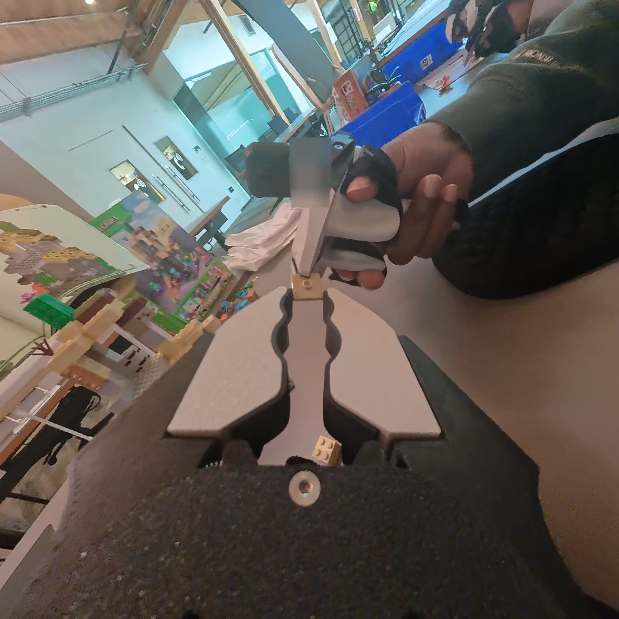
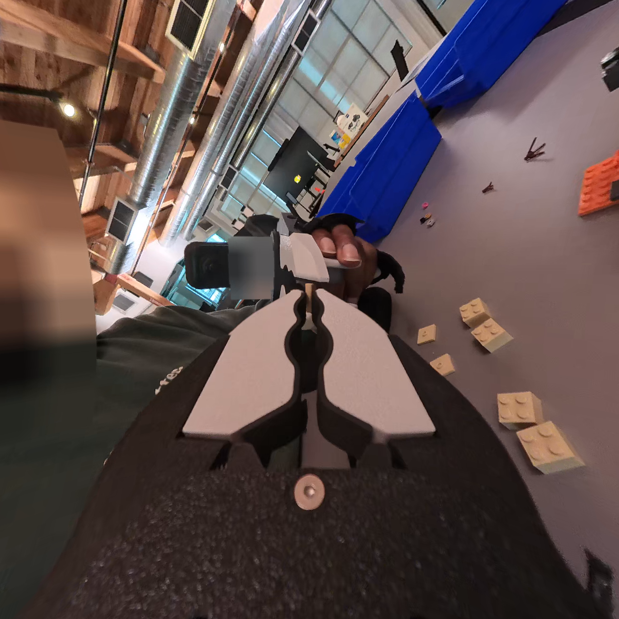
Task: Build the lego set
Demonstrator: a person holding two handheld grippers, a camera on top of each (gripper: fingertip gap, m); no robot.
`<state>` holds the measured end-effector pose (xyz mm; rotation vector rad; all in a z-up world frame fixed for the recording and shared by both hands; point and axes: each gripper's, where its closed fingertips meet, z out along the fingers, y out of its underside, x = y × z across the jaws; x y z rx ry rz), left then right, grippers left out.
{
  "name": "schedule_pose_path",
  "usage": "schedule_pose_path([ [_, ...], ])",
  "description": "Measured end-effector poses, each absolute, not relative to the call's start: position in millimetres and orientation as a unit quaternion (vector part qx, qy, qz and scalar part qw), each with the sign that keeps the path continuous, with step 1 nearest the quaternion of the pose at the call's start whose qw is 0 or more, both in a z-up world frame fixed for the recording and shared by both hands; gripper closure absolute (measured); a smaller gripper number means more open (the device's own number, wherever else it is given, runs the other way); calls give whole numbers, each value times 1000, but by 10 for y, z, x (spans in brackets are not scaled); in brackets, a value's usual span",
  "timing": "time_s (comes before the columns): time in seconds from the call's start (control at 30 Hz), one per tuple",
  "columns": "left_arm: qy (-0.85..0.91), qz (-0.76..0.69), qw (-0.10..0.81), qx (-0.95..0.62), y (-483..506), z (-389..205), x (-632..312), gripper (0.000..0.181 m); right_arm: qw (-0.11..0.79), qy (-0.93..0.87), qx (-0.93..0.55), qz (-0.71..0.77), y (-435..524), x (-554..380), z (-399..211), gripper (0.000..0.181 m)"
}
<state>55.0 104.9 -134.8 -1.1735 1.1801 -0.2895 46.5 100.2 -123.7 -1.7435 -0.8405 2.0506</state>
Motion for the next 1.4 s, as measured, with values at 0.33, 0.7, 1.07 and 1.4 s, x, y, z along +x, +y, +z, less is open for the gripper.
schedule_pose_path([
  [0.33,549,-158,595,-566,1075,-1641,561,165,248,-409,-657,582,1069,586,-1535,172],
  [0.7,567,-248,493,-612,946,-1907,618,165,394,-703,-536,251,948,577,-1822,156],
  [1.07,574,-250,473,-620,943,-1999,594,161,349,-691,-563,291,929,547,-1949,165],
  [1.4,540,-219,497,-643,1166,-1969,418,161,283,-661,-636,280,987,579,-2315,166],
])
